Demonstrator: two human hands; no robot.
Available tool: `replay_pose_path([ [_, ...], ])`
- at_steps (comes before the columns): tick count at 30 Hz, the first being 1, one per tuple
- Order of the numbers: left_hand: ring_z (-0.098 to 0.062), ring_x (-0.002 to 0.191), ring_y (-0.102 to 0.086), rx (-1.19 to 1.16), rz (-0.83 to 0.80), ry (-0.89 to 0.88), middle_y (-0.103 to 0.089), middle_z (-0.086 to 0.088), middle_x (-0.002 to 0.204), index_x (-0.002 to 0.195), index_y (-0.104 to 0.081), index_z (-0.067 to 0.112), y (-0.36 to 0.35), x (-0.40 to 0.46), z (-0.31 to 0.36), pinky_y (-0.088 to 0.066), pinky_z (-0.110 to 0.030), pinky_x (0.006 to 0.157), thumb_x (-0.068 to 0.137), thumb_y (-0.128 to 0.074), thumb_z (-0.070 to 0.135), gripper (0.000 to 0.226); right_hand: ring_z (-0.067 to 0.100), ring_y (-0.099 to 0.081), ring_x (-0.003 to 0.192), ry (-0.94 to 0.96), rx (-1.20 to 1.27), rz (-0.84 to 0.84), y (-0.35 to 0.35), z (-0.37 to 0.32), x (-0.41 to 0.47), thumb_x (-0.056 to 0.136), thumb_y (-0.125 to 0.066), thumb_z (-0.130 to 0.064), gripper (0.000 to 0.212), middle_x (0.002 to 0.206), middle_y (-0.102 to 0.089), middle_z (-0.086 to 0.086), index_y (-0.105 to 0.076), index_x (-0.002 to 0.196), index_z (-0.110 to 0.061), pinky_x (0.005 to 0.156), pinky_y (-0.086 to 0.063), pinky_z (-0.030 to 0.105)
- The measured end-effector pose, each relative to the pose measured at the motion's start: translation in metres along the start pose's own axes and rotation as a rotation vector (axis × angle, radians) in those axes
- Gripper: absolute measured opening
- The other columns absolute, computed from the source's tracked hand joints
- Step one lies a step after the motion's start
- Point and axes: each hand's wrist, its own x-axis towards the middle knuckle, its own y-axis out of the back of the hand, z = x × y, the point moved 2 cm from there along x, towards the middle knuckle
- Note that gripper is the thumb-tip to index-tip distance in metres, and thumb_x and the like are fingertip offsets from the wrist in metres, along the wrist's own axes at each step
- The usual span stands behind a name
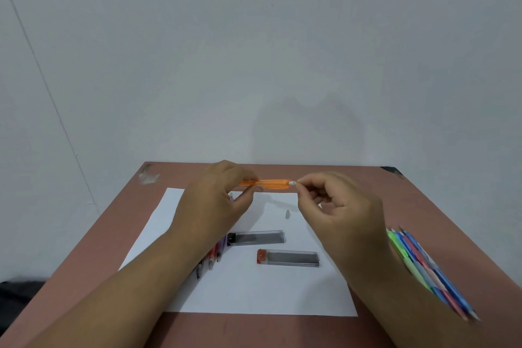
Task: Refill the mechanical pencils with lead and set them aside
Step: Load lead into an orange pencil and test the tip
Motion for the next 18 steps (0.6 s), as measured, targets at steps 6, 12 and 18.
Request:
replay_pose_path([
  [6,-0.011,0.086,-0.058,0.023,0.023,-0.018,-0.065,0.015,0.091,0.095,-0.075,0.030,0.001,0.000,-0.002,-0.054,-0.035,0.067,0.084,-0.079,0.017,0.018,0.007,-0.057,0.072,-0.002,-0.092,-0.058,-0.003,0.006,0.000,0.083,-0.077,0.000,0.013,0.073,-0.064,-0.009,-0.073,0.081,-0.013,0.064,-0.046,0.013],
  [12,-0.007,0.089,-0.051,0.028,0.061,-0.025,-0.061,0.014,0.088,0.095,-0.078,0.030,0.003,0.001,-0.005,-0.044,-0.022,0.065,0.084,-0.080,0.015,0.019,0.005,-0.054,0.073,-0.032,-0.146,-0.198,-0.004,0.012,0.001,0.087,-0.071,-0.003,0.019,0.072,-0.057,-0.016,-0.066,0.079,-0.020,0.066,-0.040,0.009],
  [18,-0.012,0.089,-0.052,0.019,0.064,-0.050,-0.062,0.011,0.088,0.095,-0.078,0.028,0.002,0.002,-0.006,-0.049,-0.031,0.064,0.085,-0.080,0.013,0.019,0.006,-0.055,0.075,-0.058,-0.145,-0.274,-0.005,0.015,0.002,0.091,-0.070,-0.008,0.016,0.074,-0.059,-0.018,-0.069,0.082,-0.022,0.066,-0.042,0.014],
])
